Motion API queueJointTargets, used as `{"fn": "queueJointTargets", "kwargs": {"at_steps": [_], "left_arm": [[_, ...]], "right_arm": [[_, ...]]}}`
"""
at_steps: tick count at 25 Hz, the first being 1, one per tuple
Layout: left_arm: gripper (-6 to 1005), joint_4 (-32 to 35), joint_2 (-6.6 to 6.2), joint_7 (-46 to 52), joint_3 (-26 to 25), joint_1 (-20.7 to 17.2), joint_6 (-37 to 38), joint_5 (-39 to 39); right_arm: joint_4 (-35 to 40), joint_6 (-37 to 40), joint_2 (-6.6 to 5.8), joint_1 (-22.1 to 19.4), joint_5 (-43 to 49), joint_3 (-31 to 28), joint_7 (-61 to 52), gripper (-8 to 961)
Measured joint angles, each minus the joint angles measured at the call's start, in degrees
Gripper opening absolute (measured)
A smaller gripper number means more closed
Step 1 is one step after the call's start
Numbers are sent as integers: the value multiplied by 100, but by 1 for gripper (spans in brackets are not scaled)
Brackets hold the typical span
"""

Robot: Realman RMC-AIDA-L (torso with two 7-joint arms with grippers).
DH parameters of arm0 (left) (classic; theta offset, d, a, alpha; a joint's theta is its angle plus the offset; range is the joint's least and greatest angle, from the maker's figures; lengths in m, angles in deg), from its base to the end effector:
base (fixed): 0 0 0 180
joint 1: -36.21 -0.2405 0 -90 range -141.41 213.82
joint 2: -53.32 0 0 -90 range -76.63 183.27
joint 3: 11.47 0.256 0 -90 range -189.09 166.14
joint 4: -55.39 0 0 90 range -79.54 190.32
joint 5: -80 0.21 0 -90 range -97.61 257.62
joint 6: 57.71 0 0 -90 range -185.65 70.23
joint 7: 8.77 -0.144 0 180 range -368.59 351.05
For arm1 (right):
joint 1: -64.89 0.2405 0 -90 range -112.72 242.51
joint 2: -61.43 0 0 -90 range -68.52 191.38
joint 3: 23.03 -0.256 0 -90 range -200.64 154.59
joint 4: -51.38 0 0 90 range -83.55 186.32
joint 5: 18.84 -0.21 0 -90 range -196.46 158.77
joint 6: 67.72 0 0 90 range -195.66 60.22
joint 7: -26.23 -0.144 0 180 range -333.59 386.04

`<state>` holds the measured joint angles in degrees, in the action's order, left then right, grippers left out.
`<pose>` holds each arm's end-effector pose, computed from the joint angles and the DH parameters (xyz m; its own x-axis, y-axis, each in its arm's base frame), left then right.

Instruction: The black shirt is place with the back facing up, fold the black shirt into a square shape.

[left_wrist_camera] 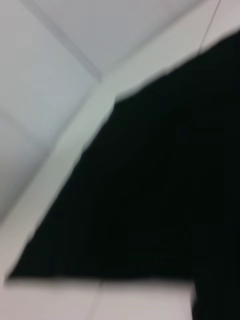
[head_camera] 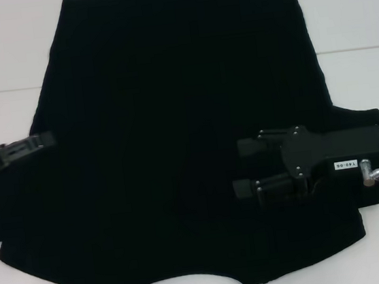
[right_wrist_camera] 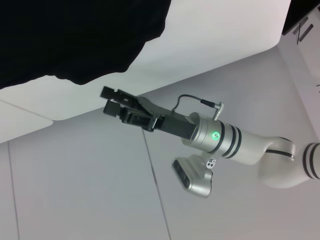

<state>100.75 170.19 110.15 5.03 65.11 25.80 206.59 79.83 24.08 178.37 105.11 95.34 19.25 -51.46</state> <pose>-0.3298 0.3407 0.0829 0.2122 0.6848 0.6972 0.9657 -0.2561 -0.0424 0.2149 0.3495 -0.0184 0.8196 -0.2919 -0.4930 -0.3320 -0.9433 0.0065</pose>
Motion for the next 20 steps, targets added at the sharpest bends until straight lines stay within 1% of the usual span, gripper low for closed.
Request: {"fn": "queueJointTargets", "kwargs": {"at_steps": [5,11,14,20], "left_arm": [[892,335,-85,924,-164,-17,-682,780],[885,584,-164,1368,-305,37,-1029,1479],[882,595,-174,1519,-273,103,-1164,1820],[874,523,-154,1601,-139,149,-1354,2053]], "right_arm": [[-6,-40,28,-29,-12,-3,18,941],[-14,-58,32,-32,-15,-75,18,941],[-15,-58,30,-24,-20,-81,19,941],[-15,-61,30,-8,-20,-81,26,940]]}}
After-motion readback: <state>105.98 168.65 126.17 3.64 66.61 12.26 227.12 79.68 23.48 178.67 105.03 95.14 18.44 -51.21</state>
